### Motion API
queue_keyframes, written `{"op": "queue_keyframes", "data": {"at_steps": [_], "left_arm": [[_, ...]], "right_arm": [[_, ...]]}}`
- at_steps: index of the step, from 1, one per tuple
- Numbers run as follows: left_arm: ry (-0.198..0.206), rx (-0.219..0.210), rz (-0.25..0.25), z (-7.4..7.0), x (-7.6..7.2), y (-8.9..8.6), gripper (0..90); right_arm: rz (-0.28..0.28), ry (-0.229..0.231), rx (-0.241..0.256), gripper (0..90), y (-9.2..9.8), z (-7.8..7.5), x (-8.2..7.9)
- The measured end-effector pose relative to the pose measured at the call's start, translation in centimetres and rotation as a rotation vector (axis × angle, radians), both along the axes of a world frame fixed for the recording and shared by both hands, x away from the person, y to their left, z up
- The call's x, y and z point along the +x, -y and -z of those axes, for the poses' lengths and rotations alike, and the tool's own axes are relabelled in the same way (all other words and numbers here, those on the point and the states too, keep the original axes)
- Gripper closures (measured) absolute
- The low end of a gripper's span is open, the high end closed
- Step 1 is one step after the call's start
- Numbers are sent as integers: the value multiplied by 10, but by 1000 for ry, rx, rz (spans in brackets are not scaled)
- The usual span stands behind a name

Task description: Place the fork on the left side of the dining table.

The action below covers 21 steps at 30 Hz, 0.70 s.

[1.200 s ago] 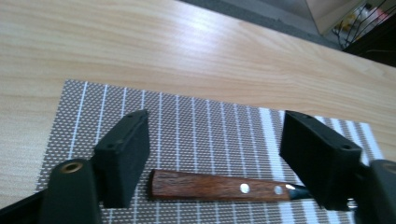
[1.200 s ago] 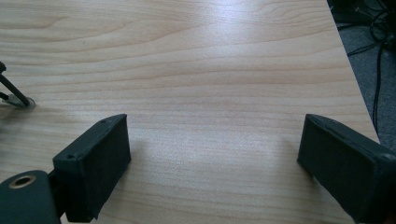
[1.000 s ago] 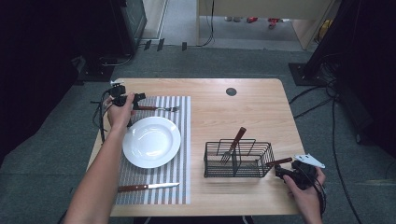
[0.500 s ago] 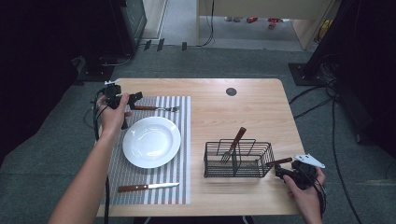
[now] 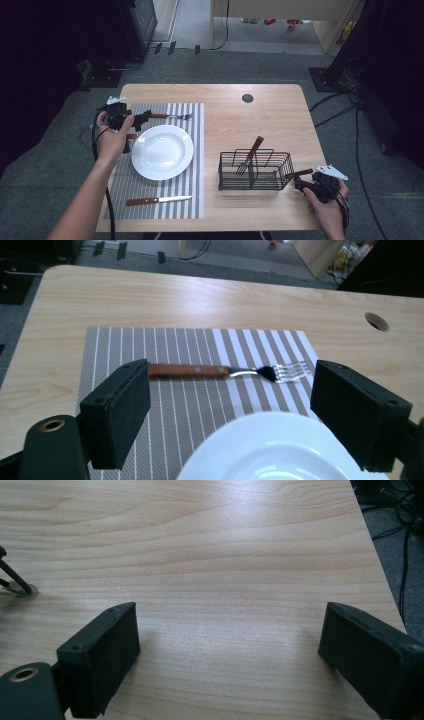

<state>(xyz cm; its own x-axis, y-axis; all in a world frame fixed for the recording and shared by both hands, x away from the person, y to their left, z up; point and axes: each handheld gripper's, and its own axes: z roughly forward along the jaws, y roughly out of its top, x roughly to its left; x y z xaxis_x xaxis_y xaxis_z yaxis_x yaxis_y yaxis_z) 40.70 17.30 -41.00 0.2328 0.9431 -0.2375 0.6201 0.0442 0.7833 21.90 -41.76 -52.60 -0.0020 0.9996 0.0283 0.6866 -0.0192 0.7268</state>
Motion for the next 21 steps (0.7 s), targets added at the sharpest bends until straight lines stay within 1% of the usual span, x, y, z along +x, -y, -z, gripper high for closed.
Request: {"op": "queue_keyframes", "data": {"at_steps": [1,2,3,4,5,6,7,8,9,10,11,12,13,17,18,19,21], "left_arm": [[-4,-6,13,1,-7,-1,170],[-4,-6,13,1,-7,-1,169],[5,-8,19,1,-15,-2,170],[7,-4,26,2,-19,-2,170],[7,-4,26,2,-19,-2,170],[1,2,33,4,-28,-4,169],[1,2,33,4,-28,-4,169],[3,-3,37,7,-37,-6,170],[4,-3,39,8,-42,-7,170],[4,-3,39,8,-42,-7,169],[10,-5,38,11,-51,-10,169],[10,-5,38,11,-51,-10,169],[12,-8,35,14,-59,-13,169],[12,-1,32,22,-75,-19,169],[12,-1,32,22,-75,-19,170],[10,-1,33,26,-83,-22,169],[11,-5,33,28,-90,-24,169]], "right_arm": [[0,0,0,87,0,0,0],[0,0,0,87,0,0,0],[0,0,0,87,0,0,0],[0,0,0,87,0,0,0],[0,0,0,87,0,0,0],[0,0,0,87,0,0,0],[0,0,0,87,0,0,0],[0,0,0,87,0,0,0],[0,0,0,87,0,0,0],[0,0,0,87,0,0,0],[0,0,0,87,0,0,0],[0,0,0,87,0,0,0],[0,0,0,87,0,0,0],[0,0,0,87,0,0,0],[0,0,0,87,0,0,0],[0,0,0,87,0,0,0],[0,0,0,87,0,0,0]]}}
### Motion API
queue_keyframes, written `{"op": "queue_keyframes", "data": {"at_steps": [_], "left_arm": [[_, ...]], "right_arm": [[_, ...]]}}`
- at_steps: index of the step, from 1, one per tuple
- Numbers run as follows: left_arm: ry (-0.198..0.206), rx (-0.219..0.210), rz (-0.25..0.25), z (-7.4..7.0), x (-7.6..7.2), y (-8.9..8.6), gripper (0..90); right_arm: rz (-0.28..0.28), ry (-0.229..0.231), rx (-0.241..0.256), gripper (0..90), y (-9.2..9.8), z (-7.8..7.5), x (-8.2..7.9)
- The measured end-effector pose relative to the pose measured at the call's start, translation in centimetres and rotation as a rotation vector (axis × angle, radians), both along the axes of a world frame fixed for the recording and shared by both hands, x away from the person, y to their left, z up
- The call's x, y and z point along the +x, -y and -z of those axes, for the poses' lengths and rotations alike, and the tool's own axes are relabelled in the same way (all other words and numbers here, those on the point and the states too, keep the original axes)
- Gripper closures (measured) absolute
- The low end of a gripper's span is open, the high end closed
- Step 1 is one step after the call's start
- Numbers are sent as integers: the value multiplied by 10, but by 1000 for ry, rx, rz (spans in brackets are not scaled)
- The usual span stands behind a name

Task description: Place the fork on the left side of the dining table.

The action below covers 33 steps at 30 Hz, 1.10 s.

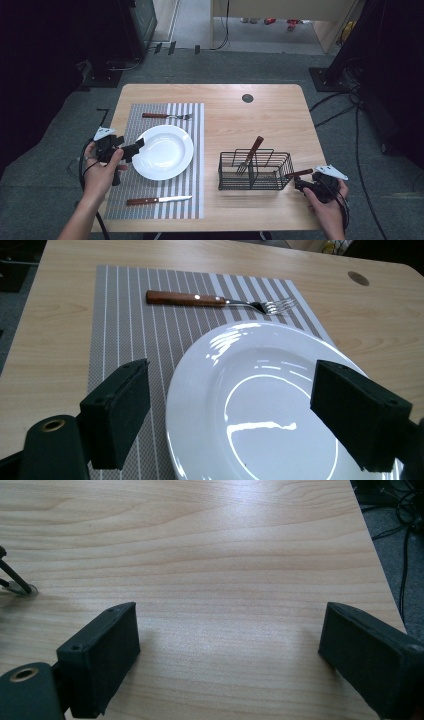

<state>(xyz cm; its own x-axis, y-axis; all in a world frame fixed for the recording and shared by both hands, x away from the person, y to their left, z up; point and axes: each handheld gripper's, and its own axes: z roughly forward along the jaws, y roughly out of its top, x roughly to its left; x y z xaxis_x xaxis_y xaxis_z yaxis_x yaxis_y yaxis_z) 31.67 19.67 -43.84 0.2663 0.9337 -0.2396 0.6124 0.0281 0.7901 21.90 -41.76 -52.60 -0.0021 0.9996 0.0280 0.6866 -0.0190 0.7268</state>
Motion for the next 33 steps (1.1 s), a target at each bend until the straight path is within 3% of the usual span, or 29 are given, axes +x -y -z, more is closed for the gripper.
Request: {"op": "queue_keyframes", "data": {"at_steps": [6,17,26,33], "left_arm": [[25,11,-19,5,-24,-10,169],[-3,63,-47,30,-55,-33,169],[-42,95,-68,53,-67,-44,169],[-68,123,-71,69,-67,-44,169]], "right_arm": [[0,-1,0,87,0,0,0],[1,-1,1,87,0,0,0],[1,-1,1,87,0,0,0],[1,-1,1,87,0,0,0]]}}
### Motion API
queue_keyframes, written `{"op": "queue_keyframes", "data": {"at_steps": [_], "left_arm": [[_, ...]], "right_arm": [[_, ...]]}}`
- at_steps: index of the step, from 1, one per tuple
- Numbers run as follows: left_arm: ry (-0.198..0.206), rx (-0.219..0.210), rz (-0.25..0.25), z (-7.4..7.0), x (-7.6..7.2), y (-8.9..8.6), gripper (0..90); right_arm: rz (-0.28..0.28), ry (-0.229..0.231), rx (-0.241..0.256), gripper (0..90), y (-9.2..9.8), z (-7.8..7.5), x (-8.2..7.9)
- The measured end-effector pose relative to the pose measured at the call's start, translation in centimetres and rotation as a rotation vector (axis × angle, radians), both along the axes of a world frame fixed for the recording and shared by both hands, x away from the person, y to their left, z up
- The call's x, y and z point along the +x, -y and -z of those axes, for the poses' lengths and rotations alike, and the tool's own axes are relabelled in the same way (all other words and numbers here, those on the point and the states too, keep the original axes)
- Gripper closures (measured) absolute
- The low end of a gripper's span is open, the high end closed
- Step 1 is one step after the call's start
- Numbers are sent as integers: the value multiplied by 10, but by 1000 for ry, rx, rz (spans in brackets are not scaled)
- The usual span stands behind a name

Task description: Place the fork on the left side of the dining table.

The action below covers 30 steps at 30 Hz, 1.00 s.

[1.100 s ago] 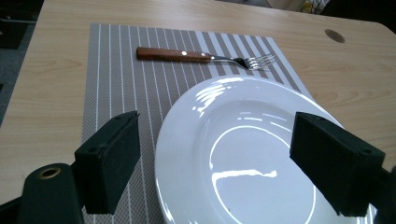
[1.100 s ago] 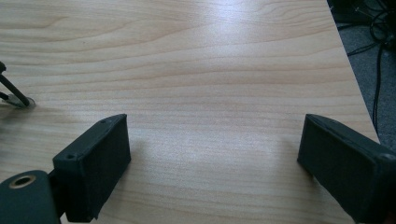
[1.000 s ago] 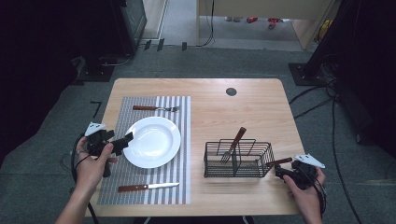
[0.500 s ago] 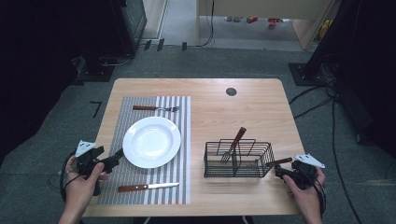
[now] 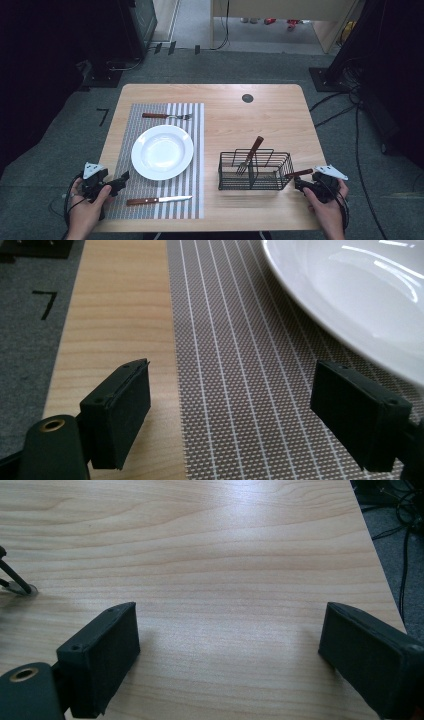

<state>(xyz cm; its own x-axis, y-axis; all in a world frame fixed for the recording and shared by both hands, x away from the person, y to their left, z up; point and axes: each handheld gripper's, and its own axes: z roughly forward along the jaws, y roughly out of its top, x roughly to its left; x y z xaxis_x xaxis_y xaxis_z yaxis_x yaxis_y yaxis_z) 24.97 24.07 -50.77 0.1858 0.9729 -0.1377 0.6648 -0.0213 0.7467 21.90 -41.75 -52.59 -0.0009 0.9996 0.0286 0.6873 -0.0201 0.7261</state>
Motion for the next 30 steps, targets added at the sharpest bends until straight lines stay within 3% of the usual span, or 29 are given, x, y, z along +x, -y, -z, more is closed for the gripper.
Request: {"op": "queue_keyframes", "data": {"at_steps": [6,14,16,17,19,30], "left_arm": [[4,40,20,9,-1,6,165],[6,31,17,9,-1,5,166],[1,88,18,10,-1,10,166],[1,88,18,10,-1,10,166],[-4,130,19,10,-1,15,163],[-4,130,19,10,-1,15,162]], "right_arm": [[0,0,1,87,0,0,0],[0,0,0,87,0,0,0],[0,0,1,87,0,0,0],[0,0,1,87,0,0,0],[0,0,0,87,0,0,0],[0,0,0,87,0,0,0]]}}
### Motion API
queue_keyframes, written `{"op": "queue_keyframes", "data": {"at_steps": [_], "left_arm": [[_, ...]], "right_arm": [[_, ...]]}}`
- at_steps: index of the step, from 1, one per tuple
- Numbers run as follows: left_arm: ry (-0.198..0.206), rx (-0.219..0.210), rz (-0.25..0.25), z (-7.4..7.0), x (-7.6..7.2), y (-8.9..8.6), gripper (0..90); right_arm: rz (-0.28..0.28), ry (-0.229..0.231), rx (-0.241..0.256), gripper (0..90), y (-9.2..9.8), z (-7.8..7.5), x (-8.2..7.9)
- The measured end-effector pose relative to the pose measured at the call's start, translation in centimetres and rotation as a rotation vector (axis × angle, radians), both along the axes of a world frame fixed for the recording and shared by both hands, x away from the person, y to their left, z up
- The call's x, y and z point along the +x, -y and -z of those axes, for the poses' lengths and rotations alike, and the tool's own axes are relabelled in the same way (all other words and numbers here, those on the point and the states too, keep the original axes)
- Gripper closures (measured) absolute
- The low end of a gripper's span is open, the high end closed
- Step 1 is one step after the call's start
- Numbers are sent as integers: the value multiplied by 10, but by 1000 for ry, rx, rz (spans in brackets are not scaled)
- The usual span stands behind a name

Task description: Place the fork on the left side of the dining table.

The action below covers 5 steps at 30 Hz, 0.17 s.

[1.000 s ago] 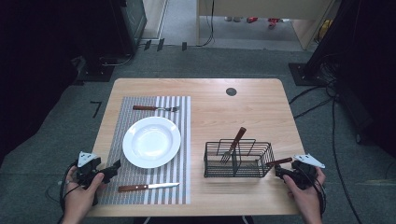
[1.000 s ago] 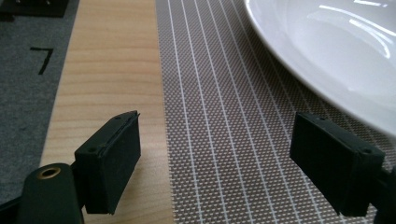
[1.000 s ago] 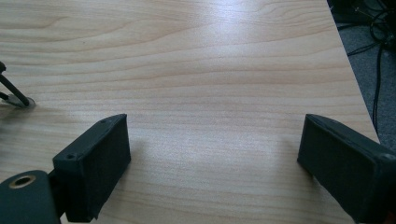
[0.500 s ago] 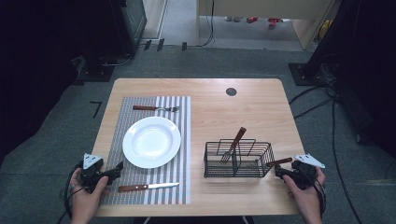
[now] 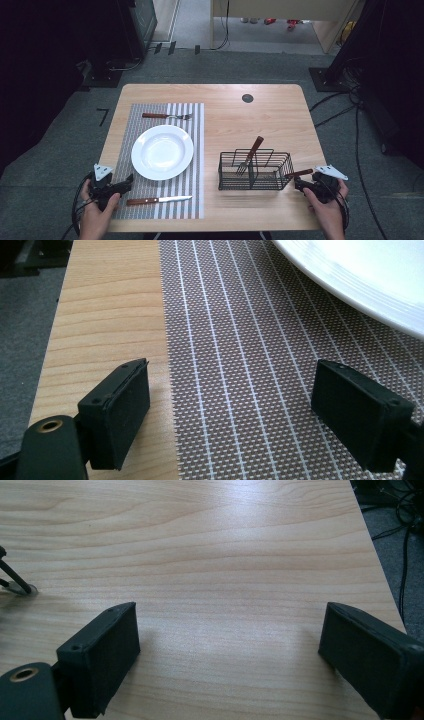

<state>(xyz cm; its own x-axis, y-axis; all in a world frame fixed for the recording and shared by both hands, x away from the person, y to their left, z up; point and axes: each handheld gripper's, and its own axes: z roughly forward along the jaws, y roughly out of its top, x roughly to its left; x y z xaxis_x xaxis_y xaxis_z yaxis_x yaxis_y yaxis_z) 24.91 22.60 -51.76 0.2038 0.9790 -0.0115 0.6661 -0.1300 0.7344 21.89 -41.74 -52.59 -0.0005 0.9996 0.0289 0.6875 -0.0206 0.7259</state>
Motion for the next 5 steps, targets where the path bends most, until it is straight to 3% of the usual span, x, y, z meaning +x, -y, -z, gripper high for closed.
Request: {"op": "queue_keyframes", "data": {"at_steps": [5], "left_arm": [[0,0,0,0,0,0,161]], "right_arm": [[0,0,0,87,0,0,0]]}}
